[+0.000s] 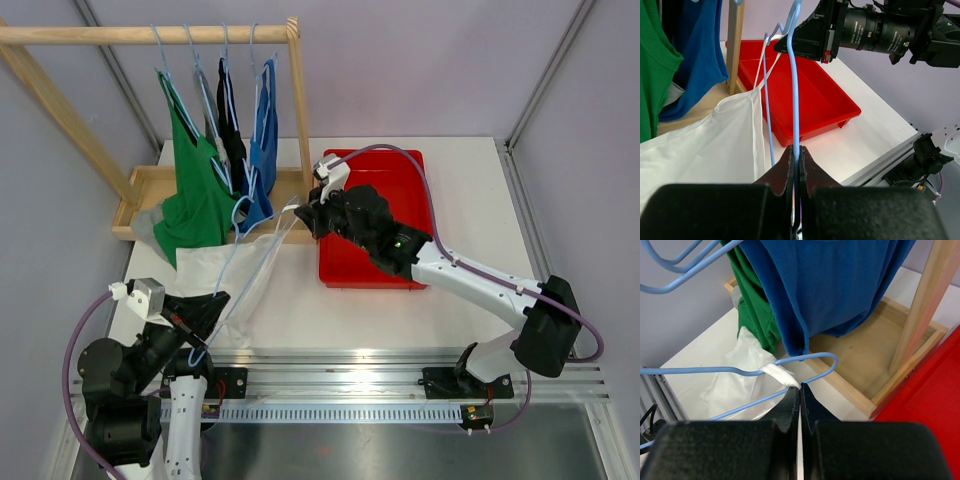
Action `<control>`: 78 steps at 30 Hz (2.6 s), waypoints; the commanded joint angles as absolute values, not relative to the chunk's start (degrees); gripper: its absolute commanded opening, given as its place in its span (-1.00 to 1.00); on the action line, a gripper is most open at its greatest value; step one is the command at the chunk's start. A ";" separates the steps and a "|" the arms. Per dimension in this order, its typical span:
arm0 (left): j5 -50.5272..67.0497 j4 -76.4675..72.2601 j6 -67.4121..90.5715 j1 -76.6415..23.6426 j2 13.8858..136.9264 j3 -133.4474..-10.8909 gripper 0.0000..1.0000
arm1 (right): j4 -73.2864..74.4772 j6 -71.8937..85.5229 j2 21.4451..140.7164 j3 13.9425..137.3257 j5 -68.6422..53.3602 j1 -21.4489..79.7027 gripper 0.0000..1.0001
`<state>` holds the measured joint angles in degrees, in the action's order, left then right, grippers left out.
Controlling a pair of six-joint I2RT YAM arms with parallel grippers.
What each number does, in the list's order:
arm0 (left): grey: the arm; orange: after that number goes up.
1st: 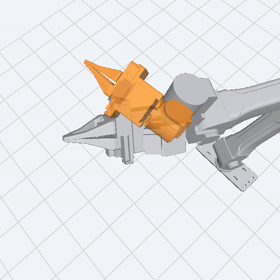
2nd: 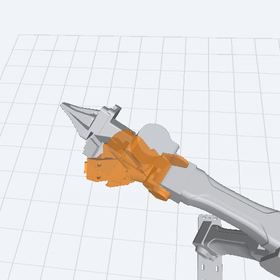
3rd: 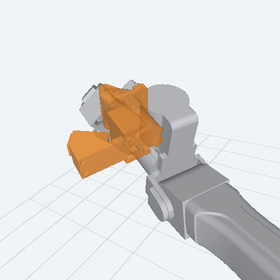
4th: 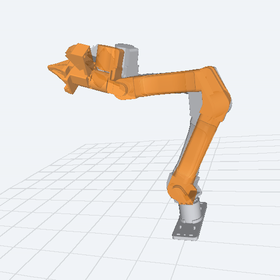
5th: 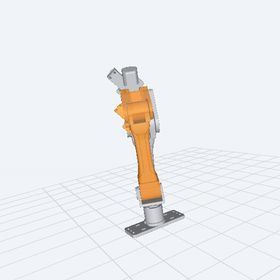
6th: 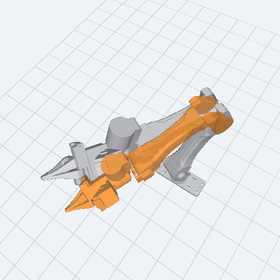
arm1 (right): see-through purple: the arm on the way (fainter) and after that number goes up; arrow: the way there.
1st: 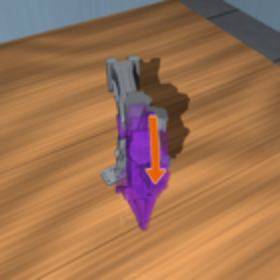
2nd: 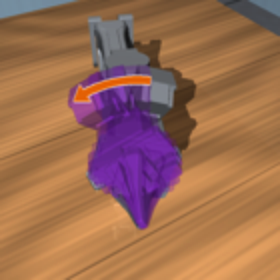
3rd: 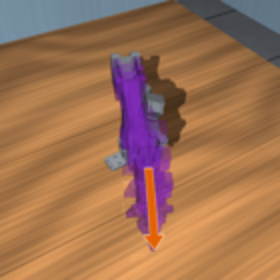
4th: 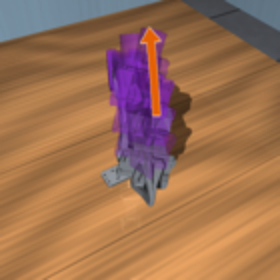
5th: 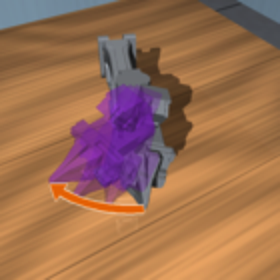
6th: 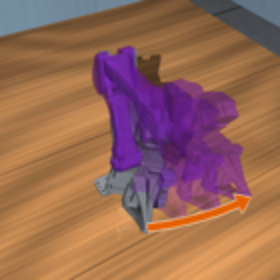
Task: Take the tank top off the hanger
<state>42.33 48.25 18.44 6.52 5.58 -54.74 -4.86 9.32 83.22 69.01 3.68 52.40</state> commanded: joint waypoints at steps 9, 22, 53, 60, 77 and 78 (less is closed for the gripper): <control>41.13 47.72 17.67 6.06 5.10 -55.19 -1.00 | -1.06 4.49 84.11 78.74 9.58 52.39 -1.00; 41.66 47.46 18.02 6.06 5.10 -55.63 -1.00 | 2.72 5.36 91.22 83.93 5.54 46.32 -1.00; 36.74 22.42 31.02 6.24 -1.84 -45.27 -1.00 | 3.25 12.39 78.41 67.76 6.15 53.87 -1.00; 32.97 9.68 36.73 6.42 -5.88 -39.38 -1.00 | 3.34 13.97 75.41 68.38 8.00 63.45 -1.00; 22.68 -7.02 37.27 7.82 -4.31 -33.39 -1.00 | 10.37 11.69 74.18 75.41 19.86 81.12 -1.00; 23.11 -7.38 37.70 7.82 -3.70 -34.01 -1.00 | 10.37 11.60 73.74 74.89 20.82 81.21 -1.00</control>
<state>25.63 0.58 37.45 7.51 0.71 -32.16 9.76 12.36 75.85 73.23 16.01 80.62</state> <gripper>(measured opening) 0.024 0.011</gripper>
